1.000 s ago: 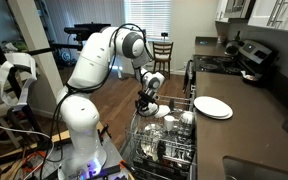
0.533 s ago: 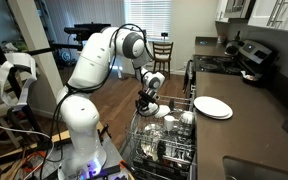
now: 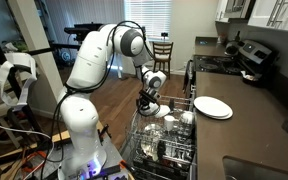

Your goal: Remove the white plate from the dishwasher and put it on top of the white plate on the counter

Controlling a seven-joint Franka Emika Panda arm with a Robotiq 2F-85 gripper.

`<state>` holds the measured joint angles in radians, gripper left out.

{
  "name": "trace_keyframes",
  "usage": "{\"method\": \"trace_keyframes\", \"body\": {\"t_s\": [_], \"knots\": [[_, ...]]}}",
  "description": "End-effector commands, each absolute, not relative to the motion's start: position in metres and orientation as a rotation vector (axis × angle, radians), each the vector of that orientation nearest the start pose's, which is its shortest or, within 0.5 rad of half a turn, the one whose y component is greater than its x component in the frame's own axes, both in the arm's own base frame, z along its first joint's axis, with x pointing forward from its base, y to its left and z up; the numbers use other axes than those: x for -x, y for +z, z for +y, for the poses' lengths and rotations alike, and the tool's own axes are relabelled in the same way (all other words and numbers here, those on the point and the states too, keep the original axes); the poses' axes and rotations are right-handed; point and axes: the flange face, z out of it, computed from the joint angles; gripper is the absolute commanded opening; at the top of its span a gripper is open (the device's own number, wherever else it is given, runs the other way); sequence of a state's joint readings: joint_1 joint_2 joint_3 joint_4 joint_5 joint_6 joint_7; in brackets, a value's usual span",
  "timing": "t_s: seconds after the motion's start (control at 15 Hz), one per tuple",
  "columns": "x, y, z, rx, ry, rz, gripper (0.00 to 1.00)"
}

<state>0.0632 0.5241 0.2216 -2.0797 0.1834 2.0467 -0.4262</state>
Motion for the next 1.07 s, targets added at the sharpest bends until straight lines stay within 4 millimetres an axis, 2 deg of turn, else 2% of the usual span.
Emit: {"method": "trace_keyframes", "body": {"t_s": [0.0,1.0], "knots": [[-0.482,0.177,0.152,2.633,0.655,-0.809,0.03],[-0.458,0.23,0.153,2.658,0.56,-0.835,0.03]]}}
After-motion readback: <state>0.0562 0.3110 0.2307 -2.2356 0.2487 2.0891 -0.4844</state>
